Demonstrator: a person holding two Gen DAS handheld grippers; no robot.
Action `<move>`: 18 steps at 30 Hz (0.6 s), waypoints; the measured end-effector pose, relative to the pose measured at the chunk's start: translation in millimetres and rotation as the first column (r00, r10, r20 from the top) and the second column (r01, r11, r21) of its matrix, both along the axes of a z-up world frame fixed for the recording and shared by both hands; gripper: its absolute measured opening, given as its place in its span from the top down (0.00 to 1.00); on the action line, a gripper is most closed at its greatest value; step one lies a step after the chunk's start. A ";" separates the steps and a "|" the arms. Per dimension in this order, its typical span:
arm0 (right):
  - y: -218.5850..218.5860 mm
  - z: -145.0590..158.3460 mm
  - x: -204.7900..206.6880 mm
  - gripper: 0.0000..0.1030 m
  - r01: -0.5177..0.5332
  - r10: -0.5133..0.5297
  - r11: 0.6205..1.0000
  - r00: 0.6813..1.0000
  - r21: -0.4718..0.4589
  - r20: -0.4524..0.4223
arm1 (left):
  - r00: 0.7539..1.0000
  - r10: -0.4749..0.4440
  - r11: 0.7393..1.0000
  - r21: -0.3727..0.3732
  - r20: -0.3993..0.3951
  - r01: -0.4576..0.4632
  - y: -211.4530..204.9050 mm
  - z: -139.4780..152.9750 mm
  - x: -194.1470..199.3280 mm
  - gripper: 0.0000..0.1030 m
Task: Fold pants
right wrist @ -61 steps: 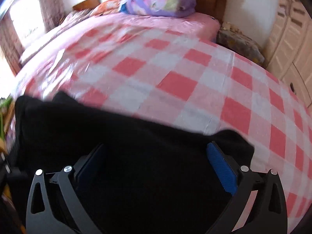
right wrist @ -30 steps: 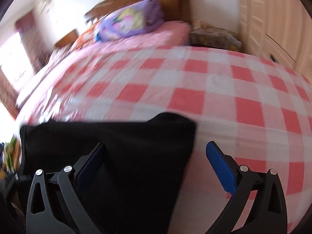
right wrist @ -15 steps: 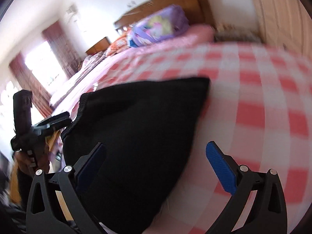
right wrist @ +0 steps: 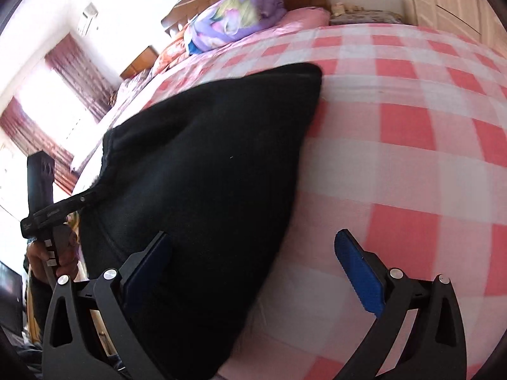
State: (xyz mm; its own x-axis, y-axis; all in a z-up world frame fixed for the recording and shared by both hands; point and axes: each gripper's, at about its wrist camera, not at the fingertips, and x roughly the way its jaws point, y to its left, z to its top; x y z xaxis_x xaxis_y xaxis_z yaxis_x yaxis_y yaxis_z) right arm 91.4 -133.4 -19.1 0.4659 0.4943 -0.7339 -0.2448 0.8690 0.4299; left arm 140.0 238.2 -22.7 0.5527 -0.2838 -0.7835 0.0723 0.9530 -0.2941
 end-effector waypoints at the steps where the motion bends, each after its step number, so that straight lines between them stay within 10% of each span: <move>1: -4.4 0.5 -1.6 0.04 0.000 0.000 1.000 1.000 0.025 -0.005 | 1.000 0.011 0.999 -0.034 0.003 -0.011 8.7 2.2 -0.5 0.02; 9: 9.7 -9.5 6.4 0.04 -0.042 0.046 0.994 0.998 0.100 -0.044 | 0.990 -0.076 0.970 -0.240 -0.123 0.045 24.3 -25.6 26.4 0.02; 18: 10.7 -18.0 20.0 0.28 -0.051 0.065 0.975 0.996 0.216 -0.058 | 0.976 -0.168 0.964 -0.232 -0.137 0.133 3.6 -27.6 50.1 0.14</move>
State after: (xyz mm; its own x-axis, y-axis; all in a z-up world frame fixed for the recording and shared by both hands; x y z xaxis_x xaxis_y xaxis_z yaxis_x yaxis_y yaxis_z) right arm 111.4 -122.7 -37.0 0.3876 0.6679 -0.6353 -0.2580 0.7403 0.6209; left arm 190.1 241.8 -50.3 0.3683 -0.5292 -0.7644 0.1471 0.8450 -0.5142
